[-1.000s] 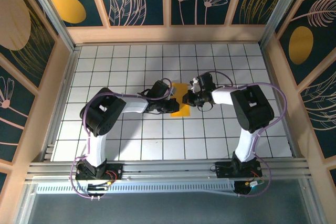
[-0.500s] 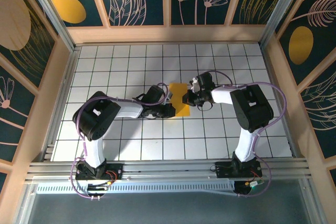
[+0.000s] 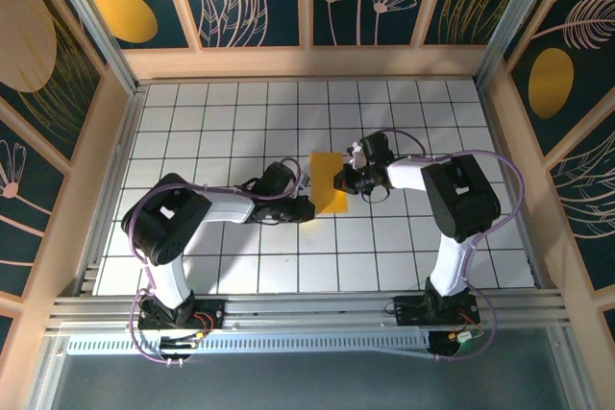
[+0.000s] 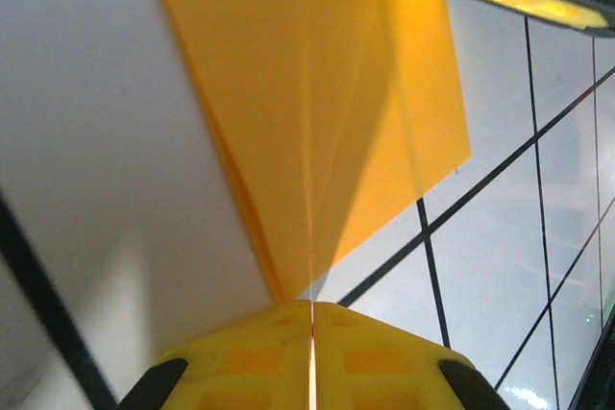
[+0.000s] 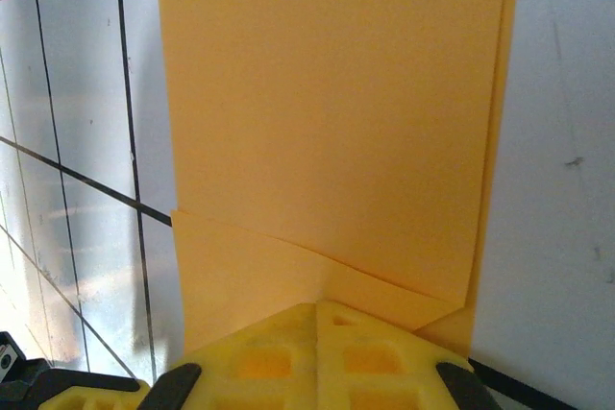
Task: Fold a paper plane with a square sheet of paper (fold left side to right side)
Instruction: Fold the triangle a second time at the center of the table, then turn over the paper at the center of the table.
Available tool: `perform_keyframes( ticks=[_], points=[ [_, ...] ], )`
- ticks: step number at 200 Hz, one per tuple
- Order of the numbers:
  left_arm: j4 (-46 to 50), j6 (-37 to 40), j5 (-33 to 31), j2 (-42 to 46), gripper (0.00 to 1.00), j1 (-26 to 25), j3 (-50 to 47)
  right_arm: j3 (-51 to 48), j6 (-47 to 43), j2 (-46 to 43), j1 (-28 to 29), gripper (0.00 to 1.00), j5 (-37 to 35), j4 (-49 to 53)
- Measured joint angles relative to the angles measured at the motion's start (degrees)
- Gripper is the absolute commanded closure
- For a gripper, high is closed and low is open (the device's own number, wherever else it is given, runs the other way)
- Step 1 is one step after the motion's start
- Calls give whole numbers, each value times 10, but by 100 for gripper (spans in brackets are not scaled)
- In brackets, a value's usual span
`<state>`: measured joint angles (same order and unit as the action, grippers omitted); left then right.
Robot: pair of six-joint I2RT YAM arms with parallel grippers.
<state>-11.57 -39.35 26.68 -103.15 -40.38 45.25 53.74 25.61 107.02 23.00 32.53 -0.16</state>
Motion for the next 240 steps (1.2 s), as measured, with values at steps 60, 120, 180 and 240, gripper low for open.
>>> perform_keyframes(
  ticks=[60,120,180,240],
  points=[
    [-24,-43,-6,60,61,48,-15,-75,40,-108,-44,40,35,-85],
    [-33,-52,-13,-8,57,68,38,-141,30,-194,-83,24,23,-108],
    [-32,-44,-10,-84,65,71,115,-189,17,-233,-92,16,16,-108],
    [-33,-35,-1,-109,92,71,140,-208,16,-247,-92,26,30,-112]
  ],
)
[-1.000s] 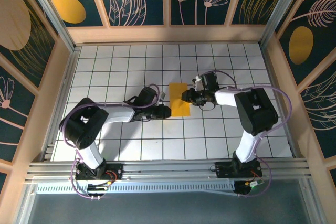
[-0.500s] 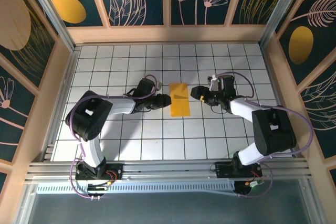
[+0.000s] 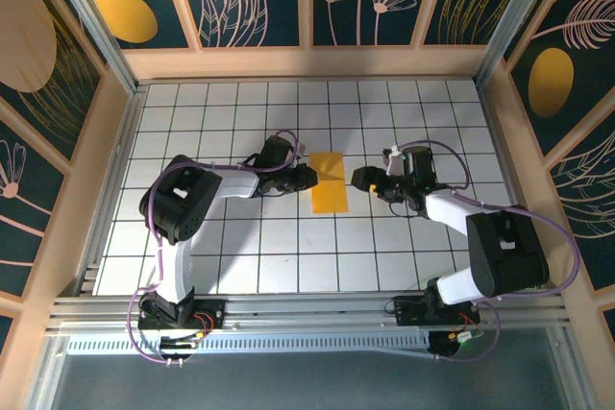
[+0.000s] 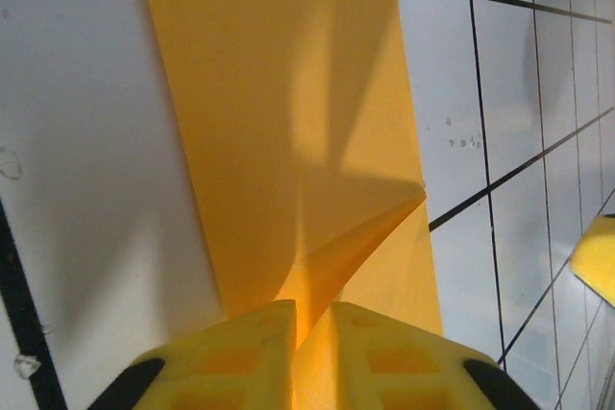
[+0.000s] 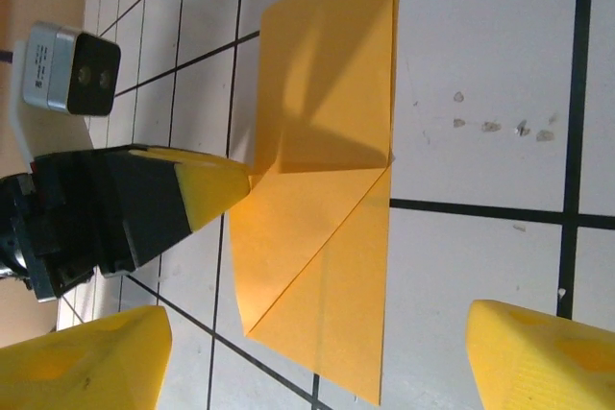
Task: Fold a paper plane with a square sheet of paper (fold left side to right side)
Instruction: Turn over the paper at the center of the table.
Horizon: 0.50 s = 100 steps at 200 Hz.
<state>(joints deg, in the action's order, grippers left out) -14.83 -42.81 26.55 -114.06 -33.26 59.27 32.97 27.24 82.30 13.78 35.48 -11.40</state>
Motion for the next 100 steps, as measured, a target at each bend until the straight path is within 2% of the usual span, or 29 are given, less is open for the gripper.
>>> perform_keyframes(
  ticks=[32,100],
  points=[
    [-16,-4,-1,10,96,0,-17,-1,1,6,2,30,28,-23],
    [-90,-38,-11,77,97,0,-103,20,28,74,51,25,40,-87]
  ],
)
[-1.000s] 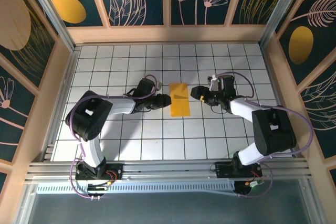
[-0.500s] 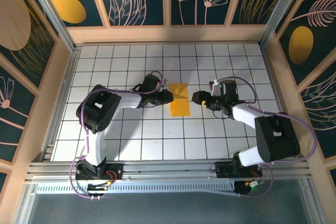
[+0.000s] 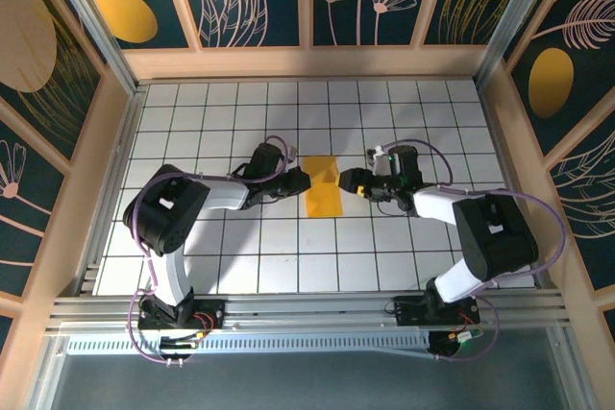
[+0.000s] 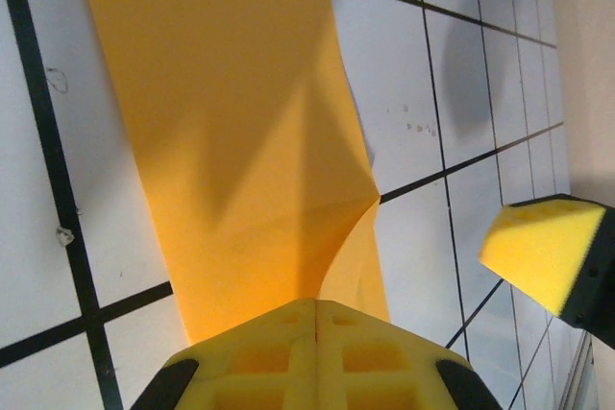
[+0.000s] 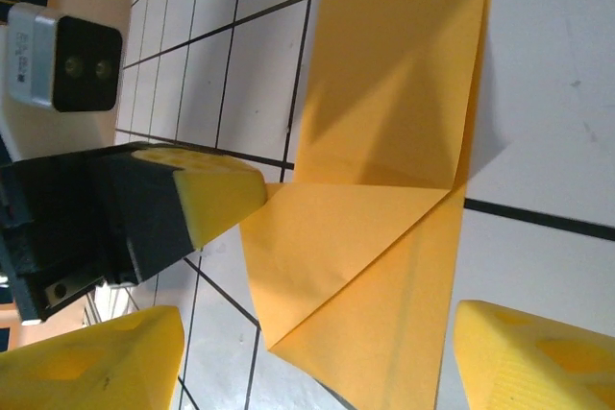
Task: Fold a paper plane with a square sheet of paper (fold left side to right side)
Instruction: Turn over the paper at the center of the table.
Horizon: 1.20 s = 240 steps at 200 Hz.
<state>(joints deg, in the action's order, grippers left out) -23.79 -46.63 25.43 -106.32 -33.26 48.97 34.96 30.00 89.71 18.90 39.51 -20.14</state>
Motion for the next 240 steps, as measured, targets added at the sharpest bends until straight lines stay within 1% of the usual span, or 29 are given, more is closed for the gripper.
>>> perform_keyframes(
  ticks=[73,122,146,171,208,220,240],
  points=[
    [-50,-17,-21,61,97,0,-55,34,33,65,22,26,-4,-56],
    [-65,-26,-21,62,97,0,-65,54,54,107,35,26,-4,-87],
    [-67,-26,-21,62,97,0,-65,70,66,129,40,30,0,-105],
    [-67,-26,-21,62,97,0,-65,77,80,146,45,30,6,-127],
    [-67,-26,-26,59,97,0,-64,78,95,153,48,39,10,-145],
    [-67,-26,-31,53,97,0,-64,78,96,153,48,43,11,-147],
    [-66,-26,-35,40,97,0,-64,78,96,153,48,48,9,-148]
  ],
)
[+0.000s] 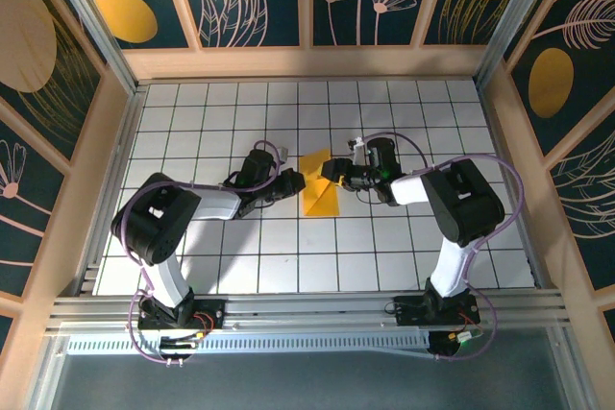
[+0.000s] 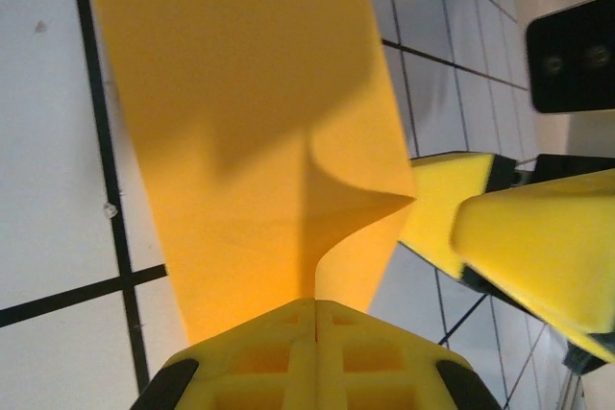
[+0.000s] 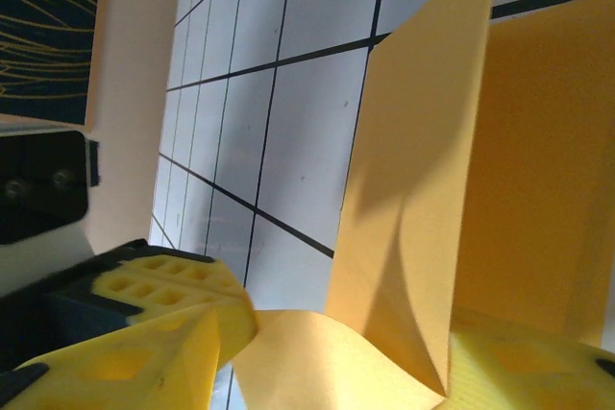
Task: Fold a paper plane with a square sheet of paper (fold left side to right side)
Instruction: Turn over the paper at the center of the table.
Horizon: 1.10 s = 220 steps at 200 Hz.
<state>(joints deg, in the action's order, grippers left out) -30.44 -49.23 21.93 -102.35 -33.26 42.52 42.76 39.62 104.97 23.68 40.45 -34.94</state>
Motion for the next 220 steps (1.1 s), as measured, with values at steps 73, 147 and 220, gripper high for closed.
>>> perform_keyframes(
  ticks=[73,147,220],
  points=[
    [0,-2,-2,-19,90,0,0,4,-3,8,7,63,-18,9],
    [-3,-11,-2,-28,78,0,0,19,-36,17,16,94,-45,44],
    [57,9,-47,97,46,3,0,22,-68,-51,10,100,-66,91]
  ],
)
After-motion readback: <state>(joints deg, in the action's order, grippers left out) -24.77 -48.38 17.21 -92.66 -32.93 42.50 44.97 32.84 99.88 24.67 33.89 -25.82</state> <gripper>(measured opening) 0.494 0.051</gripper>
